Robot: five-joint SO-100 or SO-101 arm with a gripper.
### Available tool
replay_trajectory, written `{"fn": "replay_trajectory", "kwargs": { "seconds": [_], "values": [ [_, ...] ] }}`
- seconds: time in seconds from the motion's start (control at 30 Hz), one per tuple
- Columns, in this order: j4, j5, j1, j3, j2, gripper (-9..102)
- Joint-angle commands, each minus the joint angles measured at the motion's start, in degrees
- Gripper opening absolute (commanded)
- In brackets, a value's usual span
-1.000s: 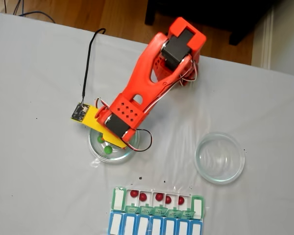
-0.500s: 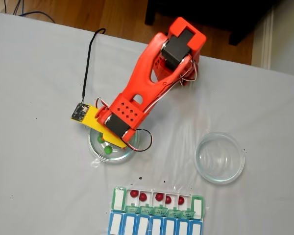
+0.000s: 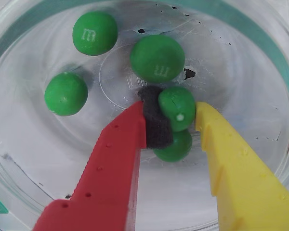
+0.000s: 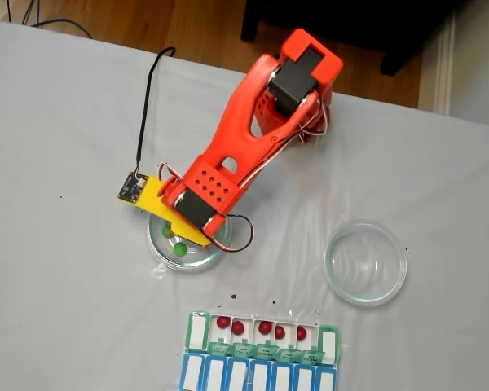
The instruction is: Sort medicines into box.
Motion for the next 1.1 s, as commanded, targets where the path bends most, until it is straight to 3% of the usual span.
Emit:
{"fn": "replay_trajectory", "kwargs": {
  "seconds": [0.0,0.7,0.93,1.07],
  "values": [
    [0.9,-0.3,-0.6,0.5,1.6,9],
    [-1.5,-2.4,-0.9,4.5,7.7,16],
    [-2.6,-1.5,-0.8,5.0,7.7,6],
    [-2.6,-1.3,-0.8,4.7,7.3,7]
  ]
}}
